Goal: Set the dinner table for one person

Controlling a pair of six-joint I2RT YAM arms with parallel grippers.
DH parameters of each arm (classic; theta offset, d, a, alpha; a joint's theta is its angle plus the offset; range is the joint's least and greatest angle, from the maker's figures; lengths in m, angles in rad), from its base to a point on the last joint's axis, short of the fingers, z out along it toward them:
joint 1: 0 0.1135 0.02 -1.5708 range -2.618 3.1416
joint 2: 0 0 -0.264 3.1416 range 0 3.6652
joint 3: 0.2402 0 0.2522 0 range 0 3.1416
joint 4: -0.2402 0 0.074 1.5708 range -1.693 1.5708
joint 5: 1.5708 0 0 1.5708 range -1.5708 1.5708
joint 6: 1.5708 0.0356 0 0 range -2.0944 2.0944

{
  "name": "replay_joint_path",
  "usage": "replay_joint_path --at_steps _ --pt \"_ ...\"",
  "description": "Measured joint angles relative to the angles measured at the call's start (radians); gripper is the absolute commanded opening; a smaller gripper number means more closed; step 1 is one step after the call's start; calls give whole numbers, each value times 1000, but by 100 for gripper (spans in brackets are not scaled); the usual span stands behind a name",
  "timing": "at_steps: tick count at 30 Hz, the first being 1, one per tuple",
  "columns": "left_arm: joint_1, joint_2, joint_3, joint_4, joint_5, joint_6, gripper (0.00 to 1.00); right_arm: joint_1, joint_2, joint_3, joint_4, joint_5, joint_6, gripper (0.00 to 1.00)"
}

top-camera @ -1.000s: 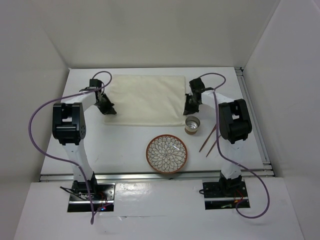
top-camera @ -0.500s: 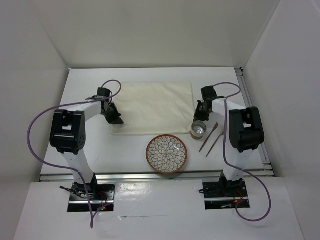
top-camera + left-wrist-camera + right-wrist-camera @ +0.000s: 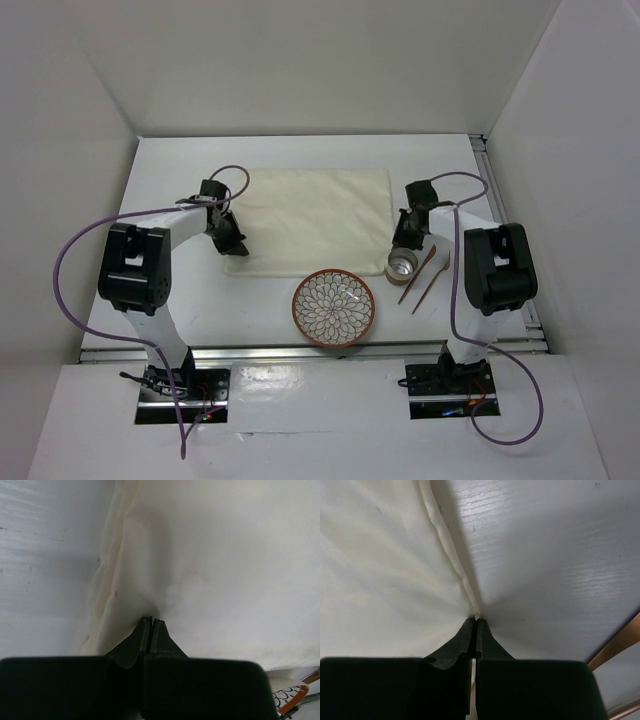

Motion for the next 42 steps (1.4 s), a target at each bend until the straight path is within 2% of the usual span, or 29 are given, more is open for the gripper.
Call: replay_joint_path --at_steps 7,8,9,11,12,13,14,15,16,17,18,19,21,24,28,30,31,33,36,40,42 --pt "-25 -5 2 -24 -10 15 0 -3 -44 -48 -10 23 0 0" --pt "-31 -8 2 -26 -16 19 2 -3 -47 -50 -12 24 0 3" --pt "-37 -13 2 -29 -22 21 10 -3 -48 -51 -12 25 0 5" --pt "-46 -27 8 -47 -36 27 20 -4 -49 -52 -13 26 0 11" --pt "-51 -36 18 -60 -43 27 25 -5 -49 -51 -15 26 0 25" --pt "-55 -48 31 -72 -52 26 42 -5 -49 -46 -22 27 -3 32" --pt "-58 -62 44 -84 -58 33 49 -5 -49 -40 -31 31 -4 40" --pt "-61 -79 65 -101 -63 33 50 -5 -49 -24 -52 37 -10 45" --pt "-63 -97 88 -114 -69 34 58 -5 -49 -8 -67 41 -14 53" --pt "-66 -116 119 -132 -76 47 71 -5 -49 19 -84 45 -24 61" --pt "-71 -132 156 -151 -81 62 74 -5 -49 45 -96 45 -26 67" --pt "-75 -150 192 -167 -91 78 74 -5 -49 81 -114 46 -33 77" --pt "-93 -190 237 -181 -98 104 74 2 -50 157 -140 51 -42 83" --pt "-151 -283 213 -184 -63 136 72 14 -60 247 -159 74 -48 86" --pt "-275 -387 48 -164 51 153 74 50 -149 291 -181 92 -35 86" --pt "-330 -396 -47 -135 111 152 80 62 -206 283 -195 95 -29 86" --pt "-346 -395 -89 -125 135 151 90 67 -240 270 -196 96 -26 86" --pt "-364 -392 -167 -109 170 146 95 72 -301 240 -205 98 -20 86" --pt "-383 -385 -231 -83 205 123 95 73 -366 206 -228 99 -18 86" --pt "-409 -338 -254 13 262 123 82 73 -386 190 -260 111 -19 87" --pt "-420 -295 -267 66 294 124 81 73 -389 176 -265 114 -19 87"
